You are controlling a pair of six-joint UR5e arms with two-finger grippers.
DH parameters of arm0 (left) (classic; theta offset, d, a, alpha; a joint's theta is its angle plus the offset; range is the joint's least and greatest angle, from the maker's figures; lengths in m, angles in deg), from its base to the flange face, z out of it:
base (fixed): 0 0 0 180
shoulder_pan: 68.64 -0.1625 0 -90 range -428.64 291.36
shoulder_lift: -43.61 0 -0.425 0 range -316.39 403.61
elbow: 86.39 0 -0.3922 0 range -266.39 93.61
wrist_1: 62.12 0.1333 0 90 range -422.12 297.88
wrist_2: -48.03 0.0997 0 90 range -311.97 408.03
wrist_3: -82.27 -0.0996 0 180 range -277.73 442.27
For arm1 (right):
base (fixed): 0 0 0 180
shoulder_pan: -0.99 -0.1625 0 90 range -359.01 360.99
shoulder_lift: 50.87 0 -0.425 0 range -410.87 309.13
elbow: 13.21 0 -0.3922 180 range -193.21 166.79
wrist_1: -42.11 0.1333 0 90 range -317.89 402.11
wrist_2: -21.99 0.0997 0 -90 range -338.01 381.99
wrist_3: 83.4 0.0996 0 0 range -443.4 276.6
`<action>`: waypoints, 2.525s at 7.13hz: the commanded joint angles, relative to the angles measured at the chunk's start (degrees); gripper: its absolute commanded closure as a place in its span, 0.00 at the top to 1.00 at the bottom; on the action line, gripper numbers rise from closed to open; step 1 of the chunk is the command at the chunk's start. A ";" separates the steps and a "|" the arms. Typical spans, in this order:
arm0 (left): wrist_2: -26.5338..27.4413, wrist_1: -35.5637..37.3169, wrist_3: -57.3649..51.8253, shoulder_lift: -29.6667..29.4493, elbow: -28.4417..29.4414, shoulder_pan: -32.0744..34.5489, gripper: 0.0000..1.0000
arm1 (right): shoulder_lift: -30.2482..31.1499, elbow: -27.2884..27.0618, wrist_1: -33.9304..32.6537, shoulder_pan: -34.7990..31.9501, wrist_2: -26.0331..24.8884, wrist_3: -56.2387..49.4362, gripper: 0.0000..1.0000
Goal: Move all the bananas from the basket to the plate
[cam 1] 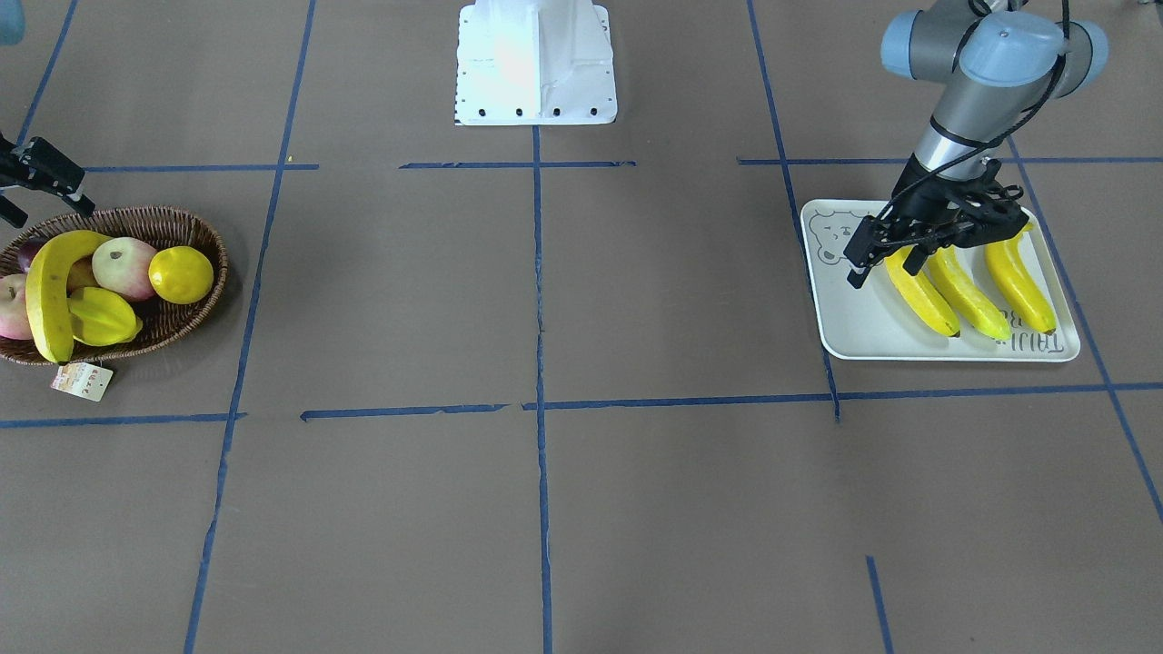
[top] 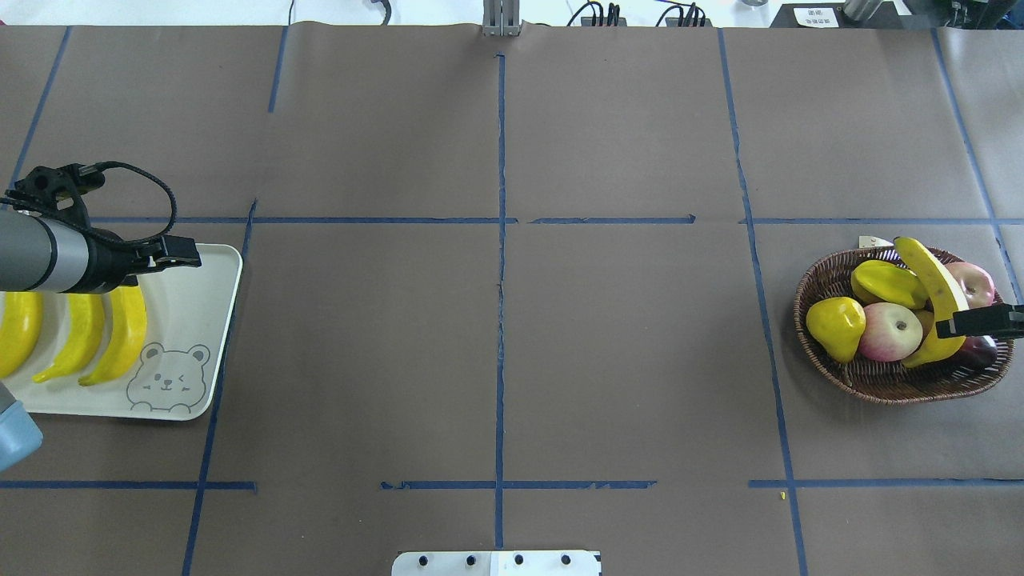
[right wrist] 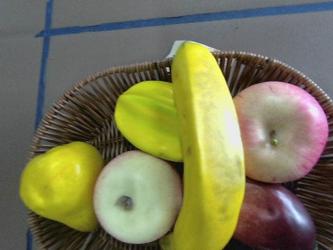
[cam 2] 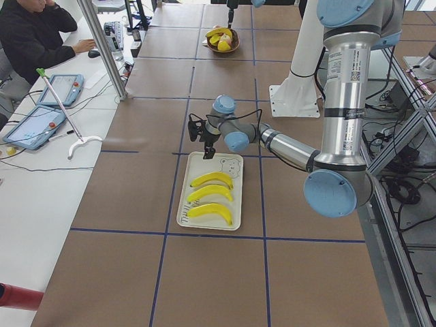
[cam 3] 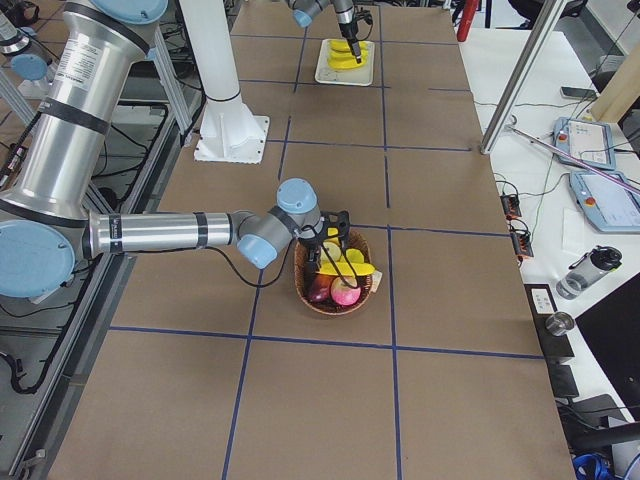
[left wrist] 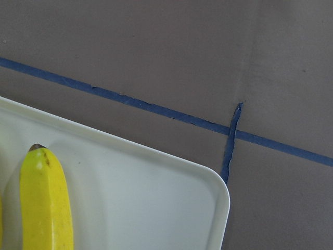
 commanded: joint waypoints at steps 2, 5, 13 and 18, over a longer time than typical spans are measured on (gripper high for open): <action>0.00 0.03 0.09 -0.46 -0.07 0.01 1.00 | -1.46 3.71 0.32 -0.08 0.25 0.12 1.00; 0.00 0.03 0.09 -0.46 -0.07 -0.07 1.00 | -4.54 6.60 0.05 -0.08 0.34 0.22 0.99; 0.00 0.03 0.53 -0.46 -0.07 -0.07 1.00 | -3.58 1.98 0.49 -14.54 13.56 -0.75 0.00; -0.88 -0.58 14.63 -12.55 -0.16 -2.96 1.00 | -25.76 -1.56 -0.21 -0.23 7.59 19.80 0.00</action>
